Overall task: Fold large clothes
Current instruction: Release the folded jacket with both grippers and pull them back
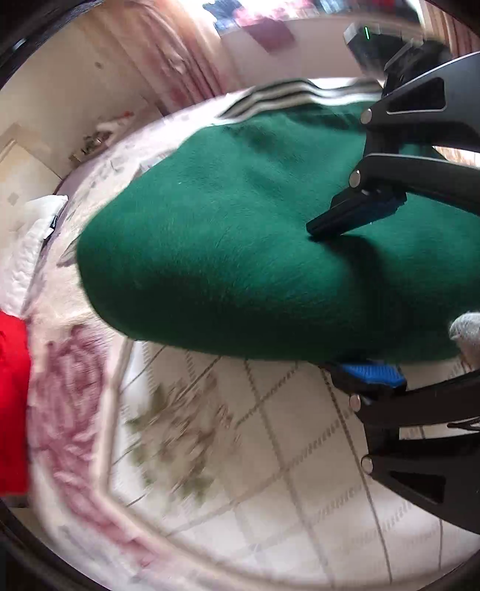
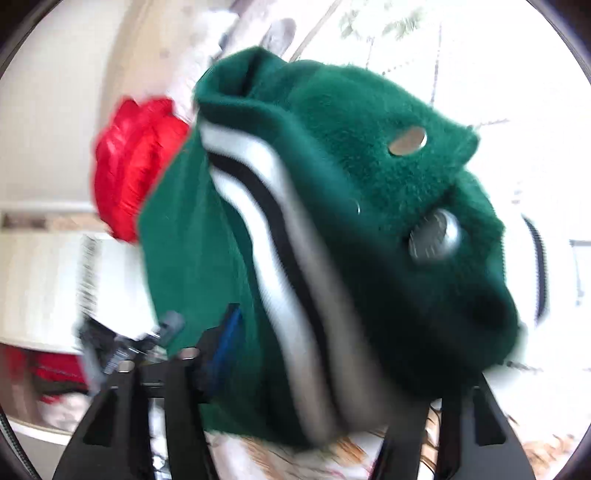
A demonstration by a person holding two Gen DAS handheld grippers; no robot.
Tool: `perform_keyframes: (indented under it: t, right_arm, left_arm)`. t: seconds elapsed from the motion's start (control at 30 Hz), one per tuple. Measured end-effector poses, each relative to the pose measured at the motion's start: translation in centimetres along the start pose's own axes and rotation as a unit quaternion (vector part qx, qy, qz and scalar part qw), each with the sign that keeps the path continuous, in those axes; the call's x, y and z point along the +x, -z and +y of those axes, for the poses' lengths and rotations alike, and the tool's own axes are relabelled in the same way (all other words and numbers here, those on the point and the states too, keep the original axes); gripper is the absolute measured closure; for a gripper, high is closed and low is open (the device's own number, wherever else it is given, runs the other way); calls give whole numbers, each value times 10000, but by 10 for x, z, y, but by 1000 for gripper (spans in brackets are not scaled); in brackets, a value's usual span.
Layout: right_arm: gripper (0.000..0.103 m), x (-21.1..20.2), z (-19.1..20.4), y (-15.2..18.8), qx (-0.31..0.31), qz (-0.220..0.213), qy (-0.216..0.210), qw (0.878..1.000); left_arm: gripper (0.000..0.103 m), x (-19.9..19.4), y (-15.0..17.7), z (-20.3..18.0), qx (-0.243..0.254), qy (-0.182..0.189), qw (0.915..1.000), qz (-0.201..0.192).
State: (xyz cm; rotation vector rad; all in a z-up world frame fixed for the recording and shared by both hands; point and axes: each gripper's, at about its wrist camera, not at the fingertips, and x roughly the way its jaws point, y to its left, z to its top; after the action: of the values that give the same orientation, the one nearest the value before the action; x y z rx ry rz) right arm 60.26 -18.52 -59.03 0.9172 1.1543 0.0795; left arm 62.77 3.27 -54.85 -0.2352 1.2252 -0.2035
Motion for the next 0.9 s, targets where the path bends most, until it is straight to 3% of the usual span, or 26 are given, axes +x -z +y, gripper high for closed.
perform_keyframes:
  t: [0.1,0.23,0.3,0.33,0.4,0.6,0.9]
  right_arm:
    - [24,-10,44,-6,-773,-76,1131,9905]
    - [0,-47,94,28,-1690,-263,2331,9573]
    - [0,-68,121,42,-2043,-374,2779,9379]
    - [0,-85,120,62,-2156,-427,2918,9309]
    - [0,-135,111,96,-2285,-500,3007,9246]
    - [0,-254,176,142,-2670,-1048,3134,9053]
    - [0,-453,268,250,-2976,-1575,3136,8879]
  left_arm:
    - [19,-27,13,-23,455,-697,9963,-211]
    - [12,-73,40,-51,773,-1157,9894,-424]
    - [0,-100,55,-63,835,-1310,9867,-480]
    - [0,-110,59,-68,842,-1356,9858,-511]
    - [0,-137,68,-76,799,-1390,9854,-571]
    - [0,-235,90,-97,519,-1292,9876,-727]
    - [0,-403,143,-135,461,-1240,9859,-1020]
